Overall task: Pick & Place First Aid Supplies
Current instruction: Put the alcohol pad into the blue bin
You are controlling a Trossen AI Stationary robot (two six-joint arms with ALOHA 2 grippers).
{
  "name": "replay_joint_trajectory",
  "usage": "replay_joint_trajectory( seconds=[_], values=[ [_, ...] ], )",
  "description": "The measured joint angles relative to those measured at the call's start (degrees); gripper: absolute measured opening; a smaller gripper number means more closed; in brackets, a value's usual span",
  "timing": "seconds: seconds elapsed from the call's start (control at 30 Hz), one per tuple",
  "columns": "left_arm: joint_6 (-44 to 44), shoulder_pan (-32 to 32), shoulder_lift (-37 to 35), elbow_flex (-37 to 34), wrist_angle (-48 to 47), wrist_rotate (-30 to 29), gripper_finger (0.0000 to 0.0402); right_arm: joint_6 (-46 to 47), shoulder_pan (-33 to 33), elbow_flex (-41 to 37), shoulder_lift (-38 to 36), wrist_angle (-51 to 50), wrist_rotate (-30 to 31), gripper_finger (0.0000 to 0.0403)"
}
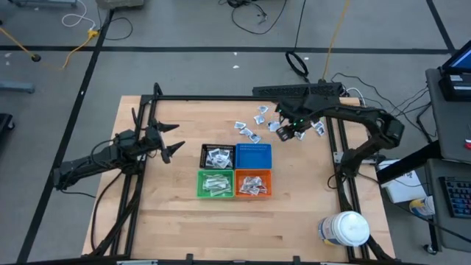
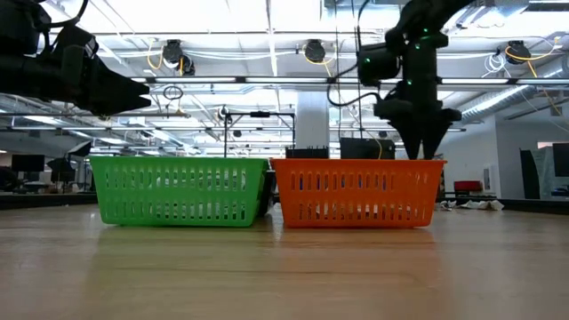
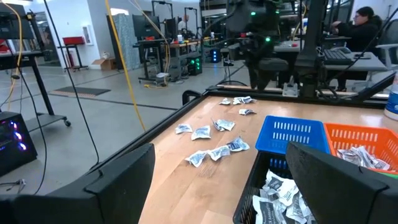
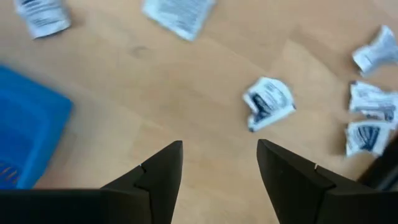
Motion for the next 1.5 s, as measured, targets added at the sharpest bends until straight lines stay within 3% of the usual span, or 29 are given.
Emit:
replay_joint_trajectory(
  seconds=[0.23, 0.5, 1.37, 1.5],
  values=[
    [0.0, 0.0, 0.0, 0.0, 0.0, 0.0, 0.0365, -0.6, -8.0, -1.1, -1.8, -0.9, -0.1, 0.0201],
    [0.0, 0.0, 0.0, 0.0, 0.0, 0.0, 0.0365, 0.4, -12.8, -1.1, -1.8, -0.5, -0.2, 0.0201],
    [0.0, 0.0, 0.0, 0.0, 0.0, 0.0, 0.0365, 12.1, -11.7, -11.3, 8.8, 14.2, 0.9, 0.0200],
    [0.0, 0.0, 0.0, 0.0, 0.0, 0.0, 0.0365, 13.6, -11.7, -11.2, 9.0, 14.8, 0.1, 0.0183]
  ],
)
